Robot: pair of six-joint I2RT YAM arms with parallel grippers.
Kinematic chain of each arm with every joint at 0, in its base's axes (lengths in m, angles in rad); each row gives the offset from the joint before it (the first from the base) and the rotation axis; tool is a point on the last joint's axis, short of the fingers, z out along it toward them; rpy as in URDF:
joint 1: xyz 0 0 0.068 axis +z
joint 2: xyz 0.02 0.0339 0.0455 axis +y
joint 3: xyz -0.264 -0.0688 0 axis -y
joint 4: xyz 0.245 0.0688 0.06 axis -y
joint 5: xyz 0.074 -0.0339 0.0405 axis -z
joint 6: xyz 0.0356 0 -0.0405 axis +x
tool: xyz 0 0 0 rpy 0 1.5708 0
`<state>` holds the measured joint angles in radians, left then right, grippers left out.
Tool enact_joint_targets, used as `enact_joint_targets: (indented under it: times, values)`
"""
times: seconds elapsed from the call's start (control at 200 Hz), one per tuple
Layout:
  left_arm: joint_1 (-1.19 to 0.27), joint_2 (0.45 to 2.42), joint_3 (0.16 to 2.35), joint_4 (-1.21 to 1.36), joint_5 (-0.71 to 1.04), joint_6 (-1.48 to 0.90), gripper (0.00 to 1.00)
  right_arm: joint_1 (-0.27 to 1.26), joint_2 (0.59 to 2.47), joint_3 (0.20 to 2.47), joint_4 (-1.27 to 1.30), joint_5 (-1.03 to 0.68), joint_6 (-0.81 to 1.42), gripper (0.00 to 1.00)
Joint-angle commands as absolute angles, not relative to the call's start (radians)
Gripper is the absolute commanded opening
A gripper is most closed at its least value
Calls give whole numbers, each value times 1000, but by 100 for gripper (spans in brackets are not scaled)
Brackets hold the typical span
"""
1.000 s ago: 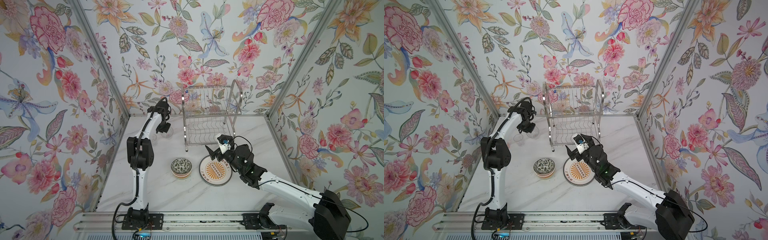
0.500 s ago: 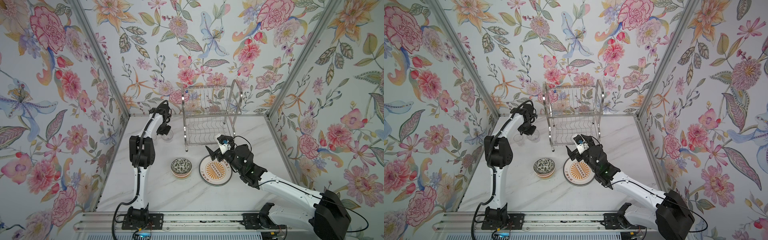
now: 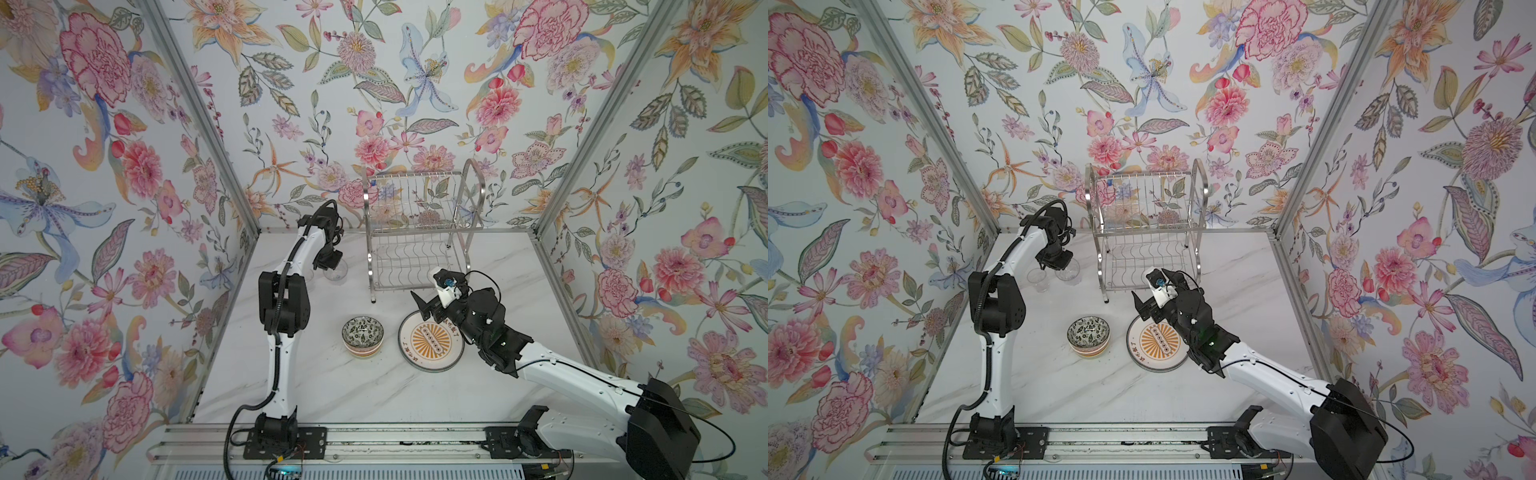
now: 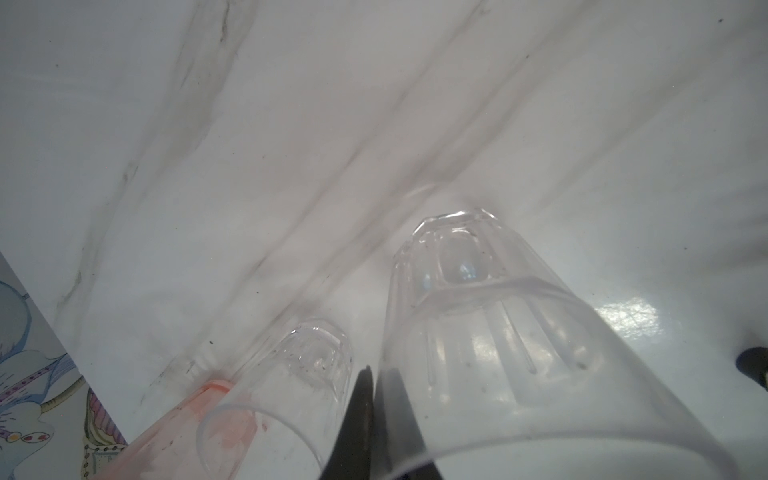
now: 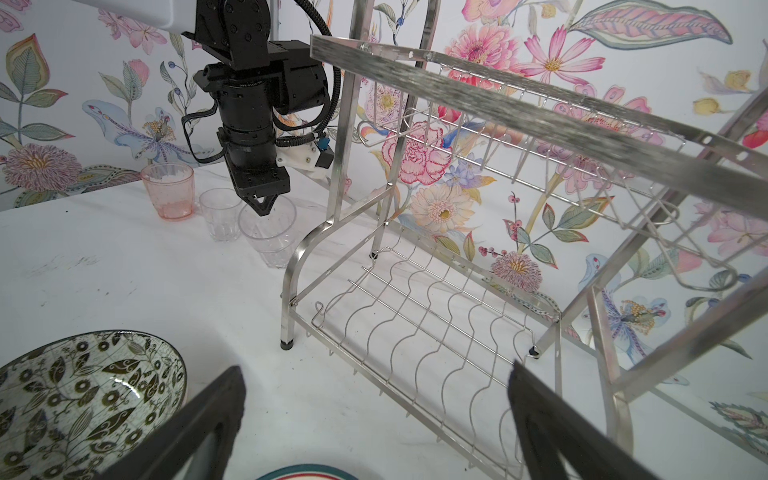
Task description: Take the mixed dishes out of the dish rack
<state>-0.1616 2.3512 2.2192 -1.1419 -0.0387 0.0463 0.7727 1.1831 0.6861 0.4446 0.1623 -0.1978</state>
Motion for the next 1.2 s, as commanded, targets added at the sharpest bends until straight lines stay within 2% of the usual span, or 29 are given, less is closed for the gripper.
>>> enact_joint_targets:
  times: [0.0,0.33,0.505,0.706,1.081,1.191]
  values:
    - [-147,2378,2236,-1164,-31,62,10,782,1199,718,441,163,-183,99]
    - [-141,2376,2253,-1166,-41,56,19,782,1204,722,439,162,-189,99]
    - [-136,2369,2266,-1165,-44,51,31,781,1187,717,422,171,-189,99]
    - [-135,2349,2295,-1172,-44,34,39,781,1172,716,416,178,-193,99]
    - [-140,2154,2300,-1167,-30,24,57,784,1087,668,422,239,-212,99]
    - [-149,2089,2302,-1156,-23,5,66,783,1069,660,441,276,-220,99]
